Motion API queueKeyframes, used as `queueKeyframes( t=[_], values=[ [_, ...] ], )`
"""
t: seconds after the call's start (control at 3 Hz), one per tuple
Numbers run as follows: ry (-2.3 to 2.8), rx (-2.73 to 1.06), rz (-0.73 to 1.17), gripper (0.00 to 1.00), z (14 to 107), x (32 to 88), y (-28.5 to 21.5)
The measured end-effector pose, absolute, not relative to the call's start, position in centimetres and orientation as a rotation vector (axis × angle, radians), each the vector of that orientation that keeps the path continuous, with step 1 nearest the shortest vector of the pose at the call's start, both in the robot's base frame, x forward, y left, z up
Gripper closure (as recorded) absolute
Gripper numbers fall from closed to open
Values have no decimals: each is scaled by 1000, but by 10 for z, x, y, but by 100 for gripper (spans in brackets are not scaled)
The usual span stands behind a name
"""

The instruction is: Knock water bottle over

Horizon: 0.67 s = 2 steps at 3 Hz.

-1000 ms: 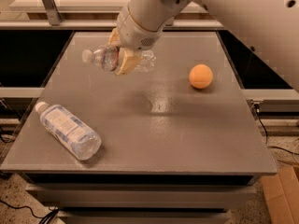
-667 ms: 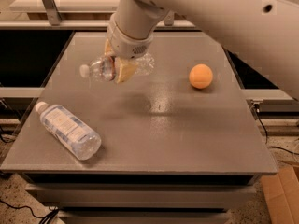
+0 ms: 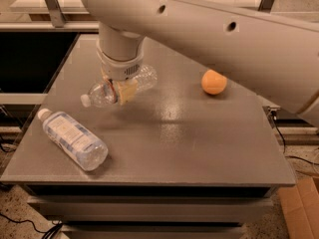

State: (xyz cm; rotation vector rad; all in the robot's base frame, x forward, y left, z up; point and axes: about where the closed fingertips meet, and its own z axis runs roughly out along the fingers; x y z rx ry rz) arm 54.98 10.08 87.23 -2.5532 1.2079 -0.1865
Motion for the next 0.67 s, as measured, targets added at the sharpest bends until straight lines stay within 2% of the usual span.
queueKeyframes(
  t=[0.33,0.67],
  values=[
    [1190,-2620,-190,100,857,546,108],
    [1193,-2653,-165,83,848,545,111]
  ],
)
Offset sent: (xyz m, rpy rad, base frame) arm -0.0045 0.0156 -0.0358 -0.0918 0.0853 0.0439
